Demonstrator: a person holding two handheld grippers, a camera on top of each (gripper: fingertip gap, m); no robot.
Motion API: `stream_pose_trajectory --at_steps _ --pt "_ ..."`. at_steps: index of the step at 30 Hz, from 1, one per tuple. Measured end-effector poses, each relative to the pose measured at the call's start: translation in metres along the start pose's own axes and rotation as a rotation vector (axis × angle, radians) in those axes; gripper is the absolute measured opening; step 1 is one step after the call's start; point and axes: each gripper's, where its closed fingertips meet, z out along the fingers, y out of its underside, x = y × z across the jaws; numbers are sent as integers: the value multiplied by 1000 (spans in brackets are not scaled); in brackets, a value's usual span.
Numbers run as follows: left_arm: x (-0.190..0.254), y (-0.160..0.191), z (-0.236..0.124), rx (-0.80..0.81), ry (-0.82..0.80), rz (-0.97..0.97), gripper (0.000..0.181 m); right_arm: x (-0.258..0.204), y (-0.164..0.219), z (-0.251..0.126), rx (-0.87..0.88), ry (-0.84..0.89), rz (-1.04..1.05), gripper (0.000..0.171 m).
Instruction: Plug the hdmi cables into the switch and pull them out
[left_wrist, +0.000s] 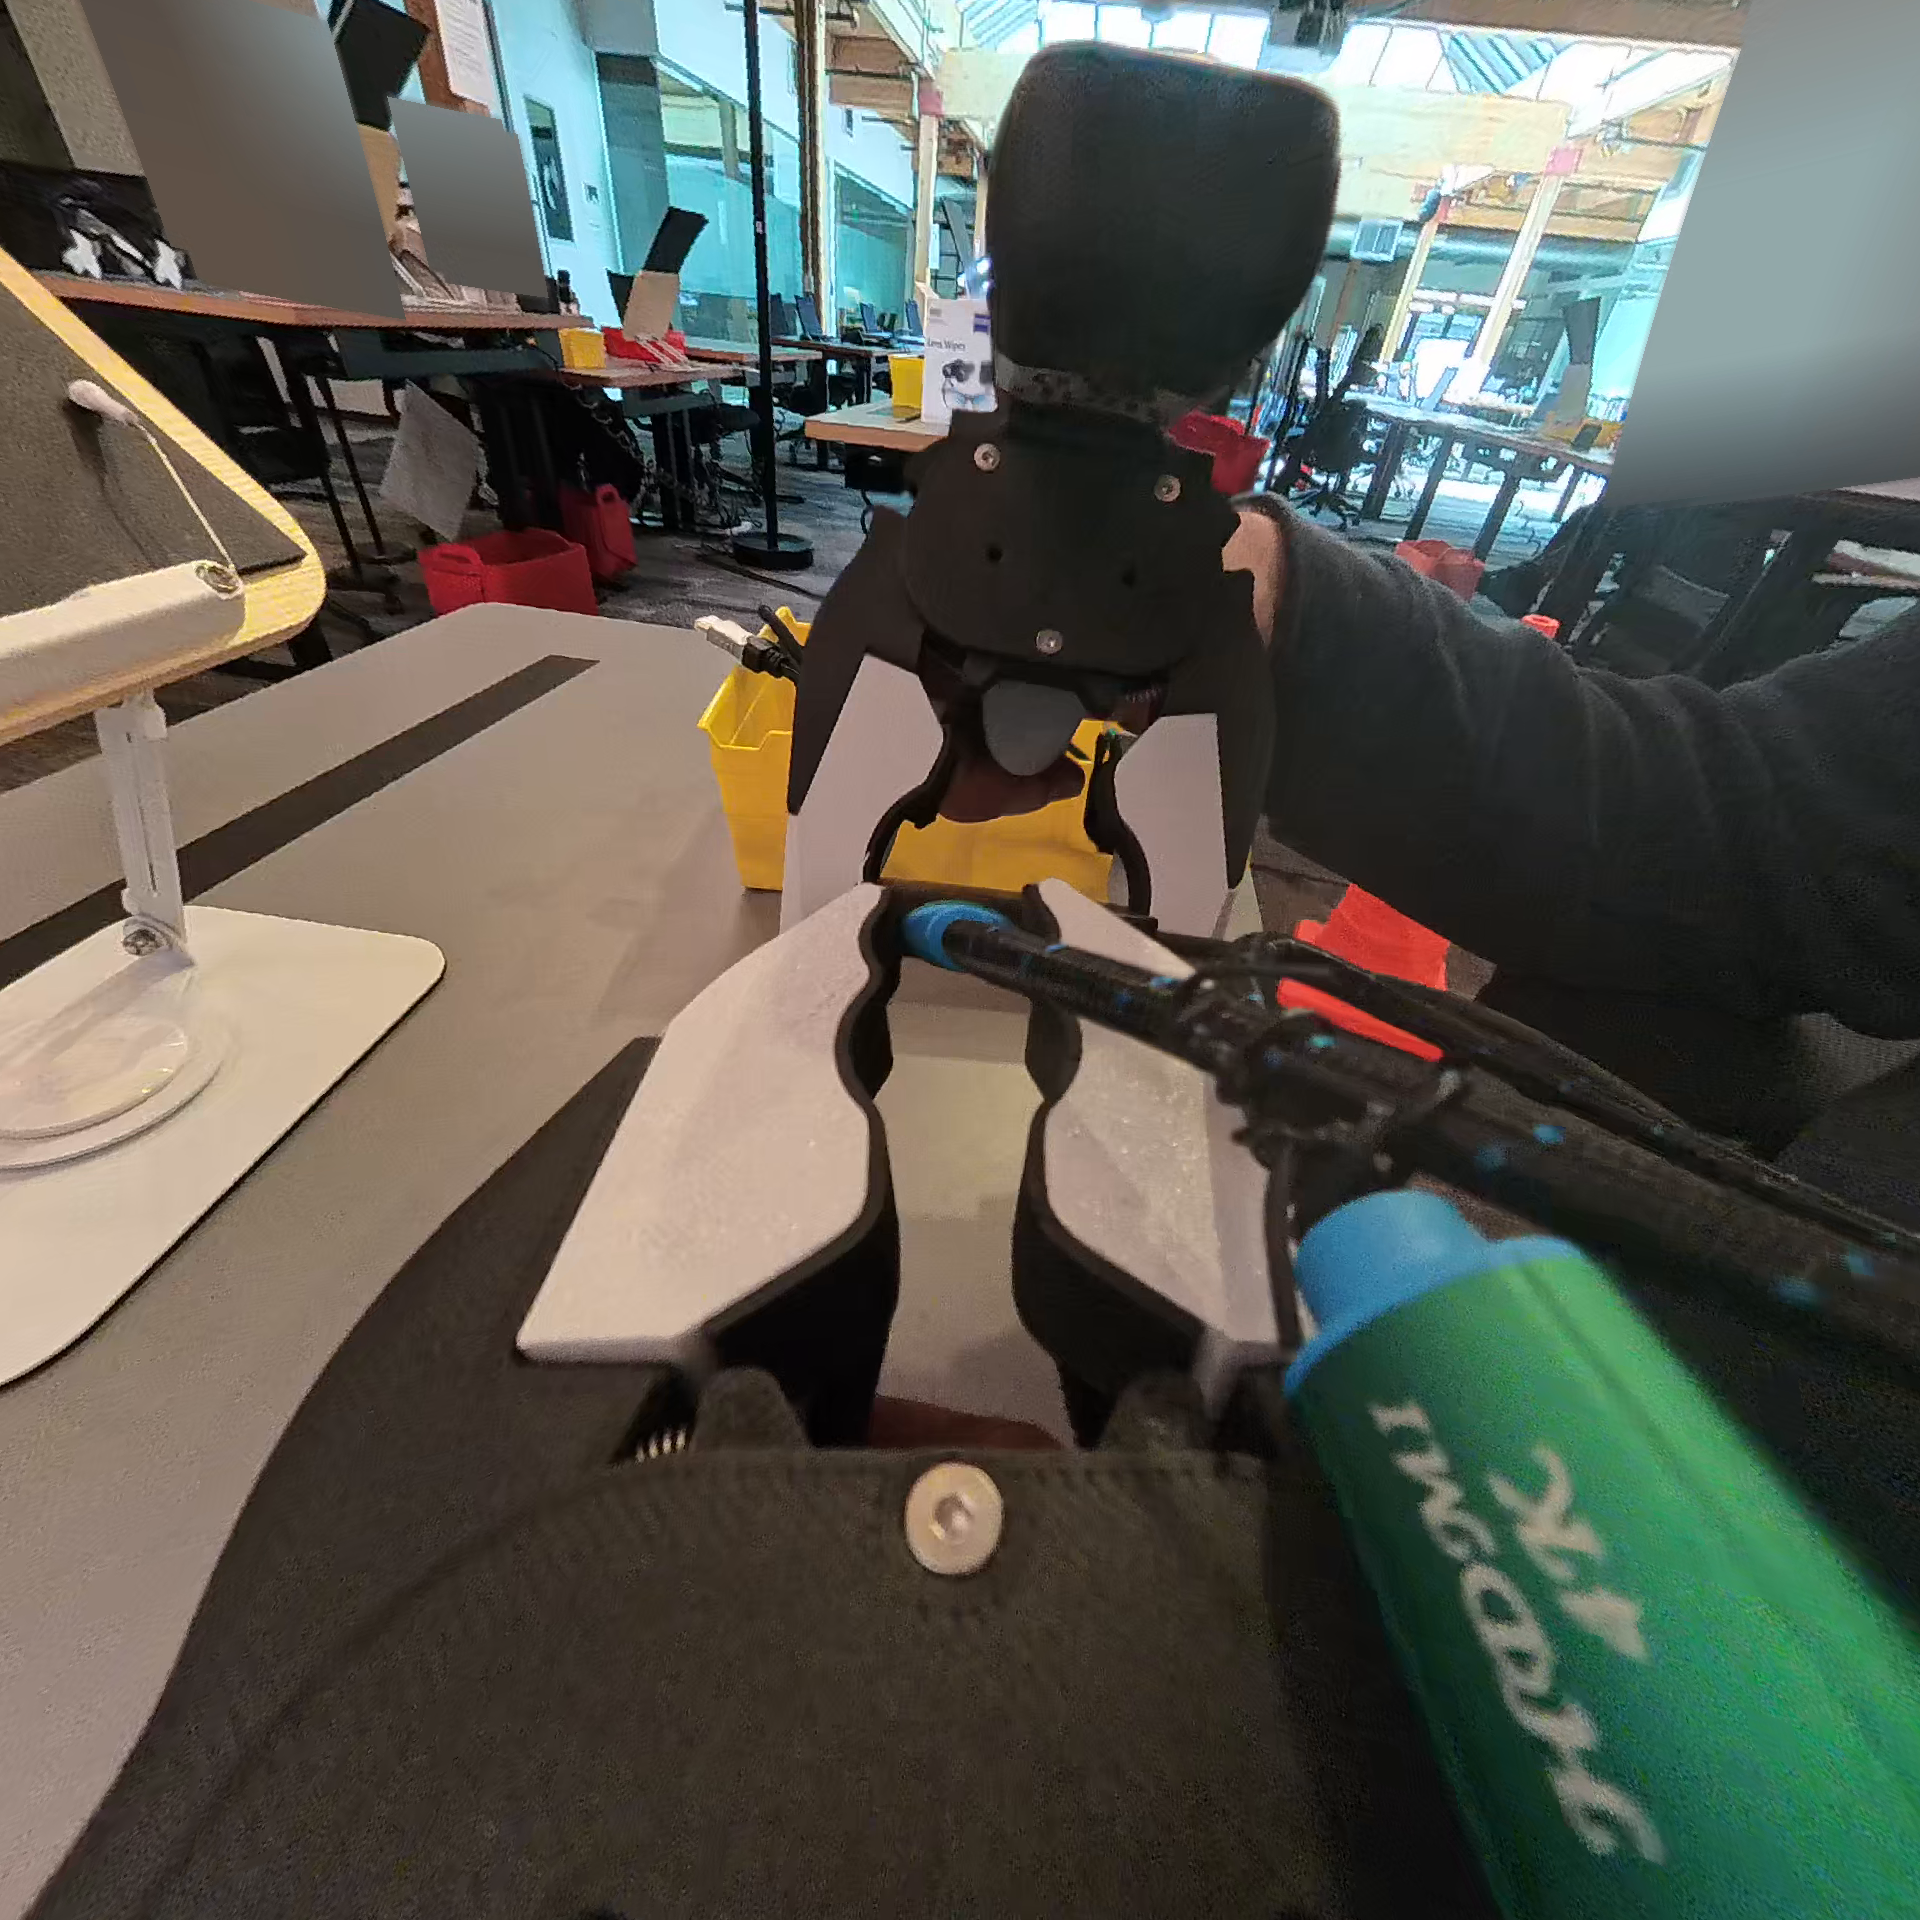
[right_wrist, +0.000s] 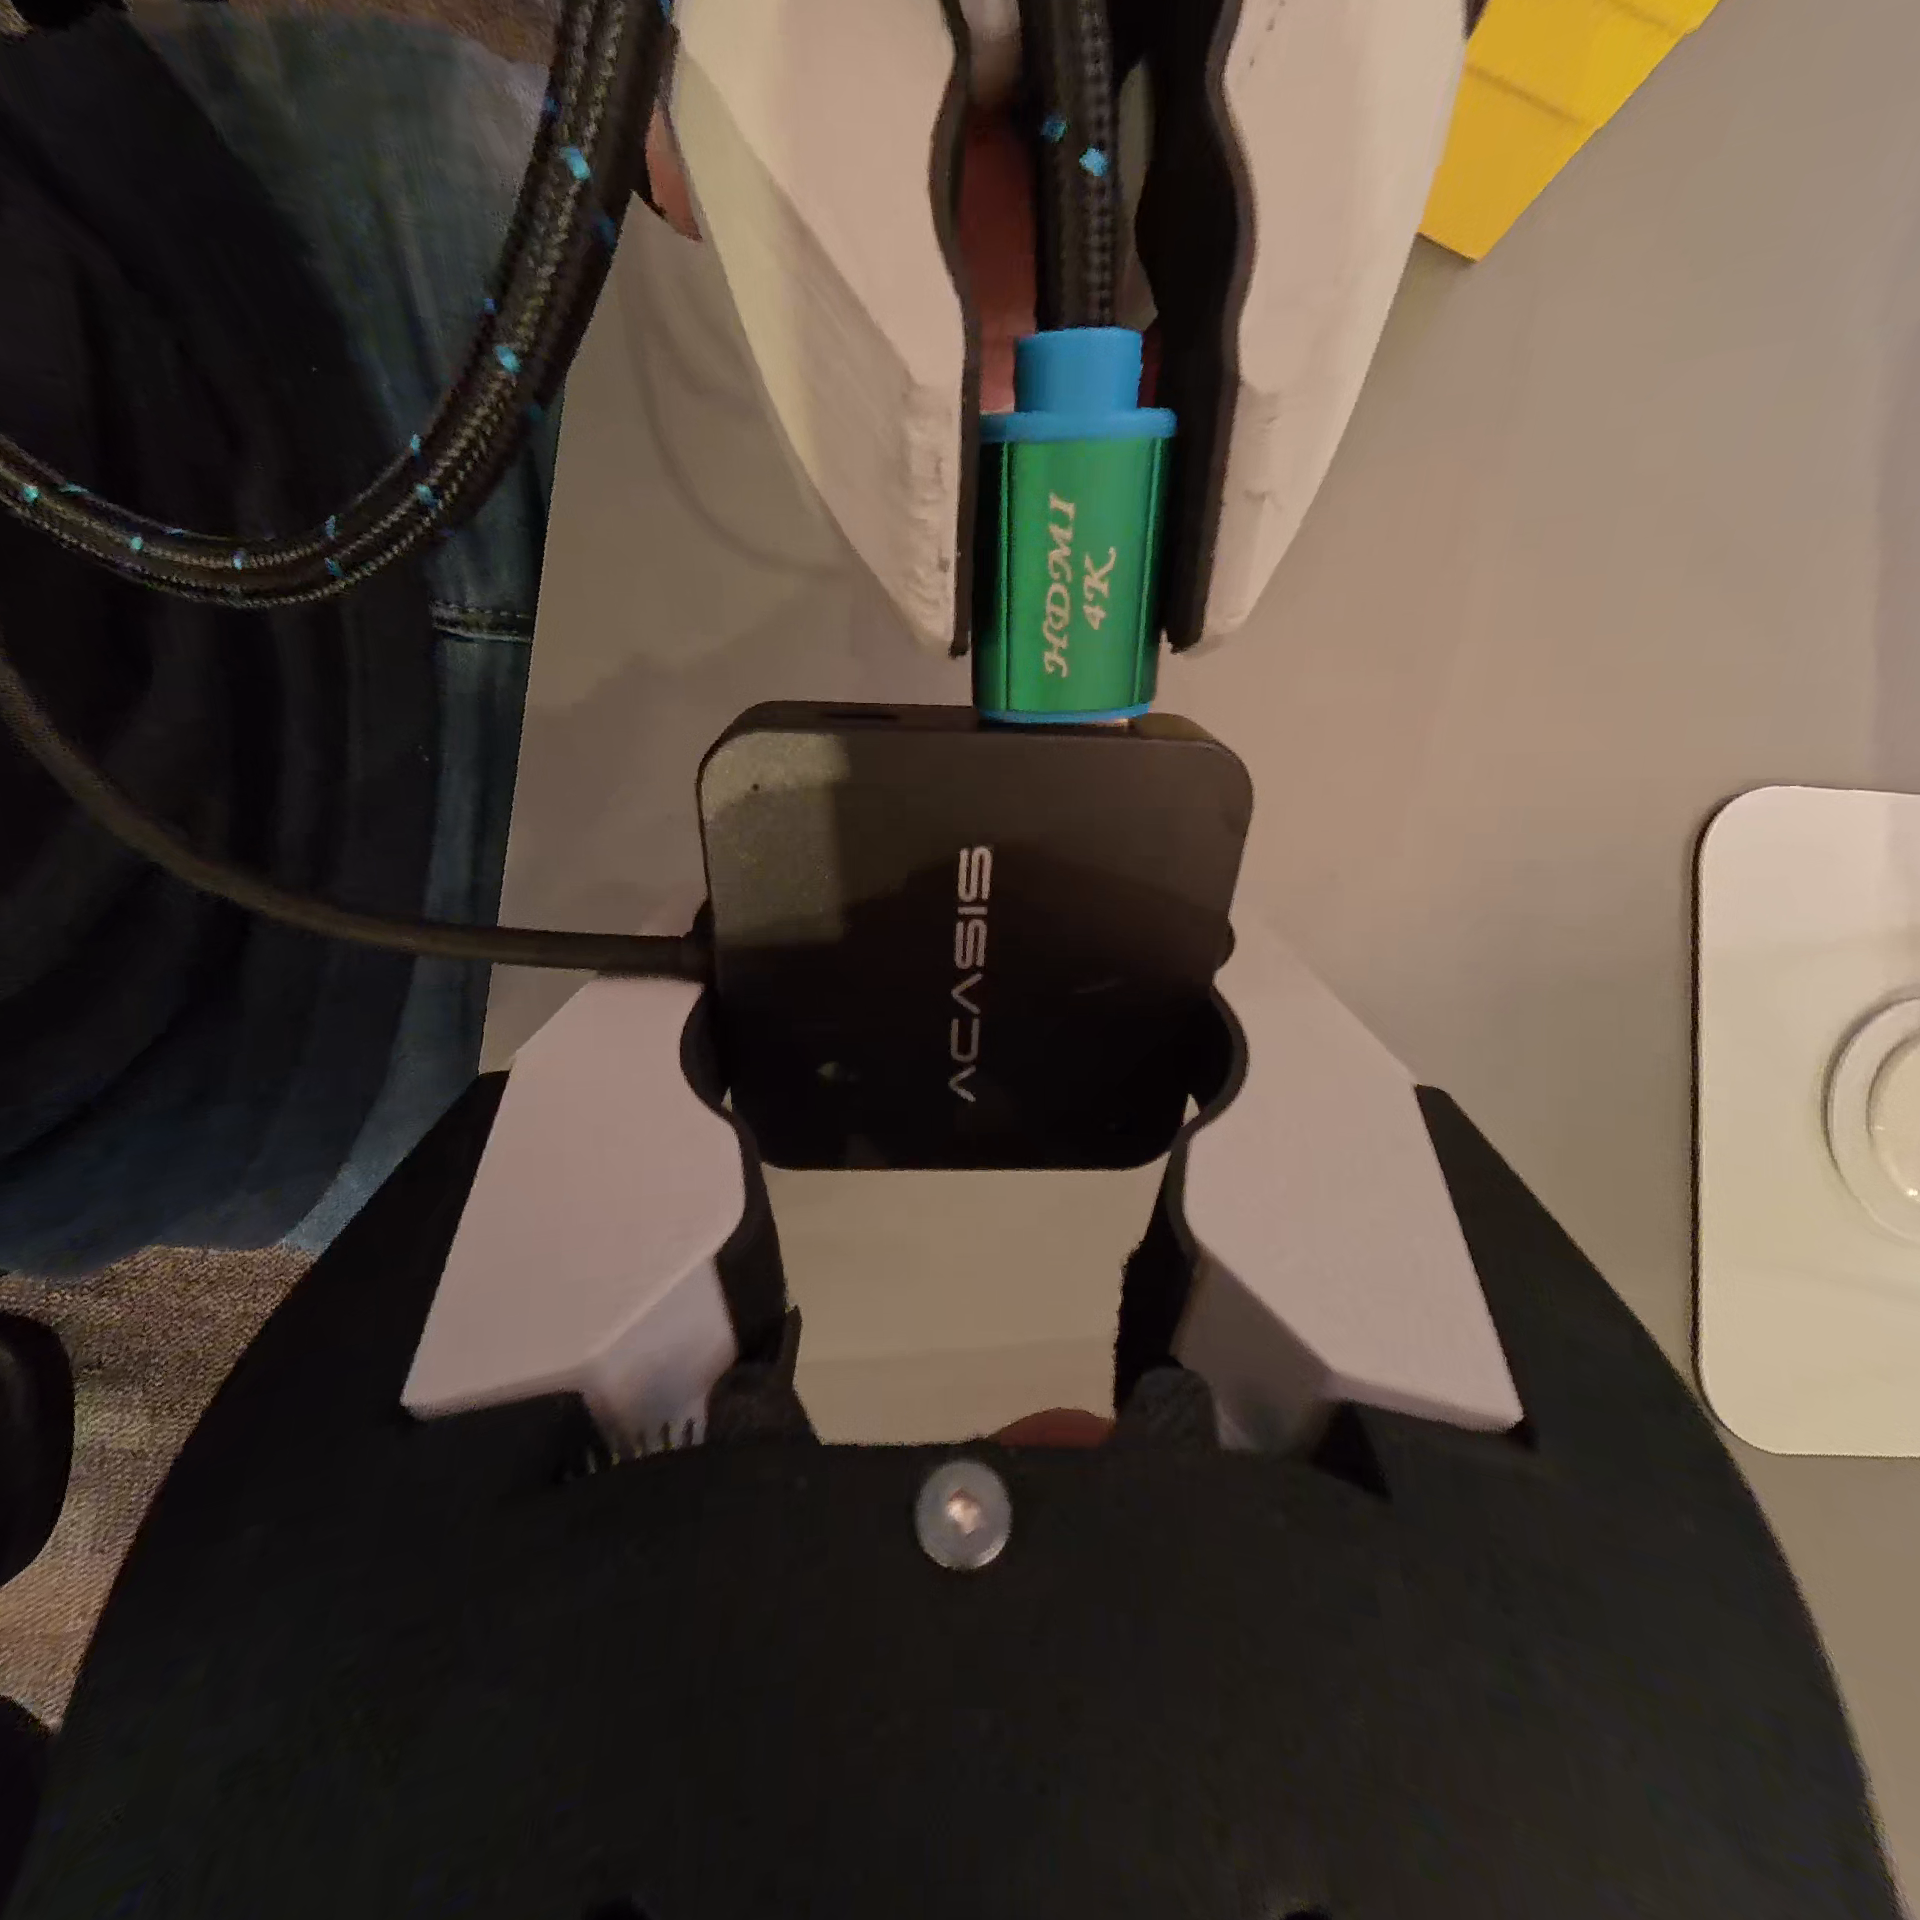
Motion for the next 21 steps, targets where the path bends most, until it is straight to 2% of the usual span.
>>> stream_pose_trajectory --at_steps 6,9,13,16,21 --pt "-7 -16 -7 149 -15 -114 20 5 -32 -9 324 -20 66 86" --pt "-11 -19 -10 196 -27 -163 19 10 -41 -6 395 27 71 91" --pt "-14 -21 -11 213 -64 -175 19 24 -44 -8 375 181 44 103" --pt "-16 -25 -13 235 -77 -198 19 39 -38 -19 292 381 -22 103" --pt "-25 -30 -17 277 -134 -245 19 46 -41 -33 210 698 -132 88"
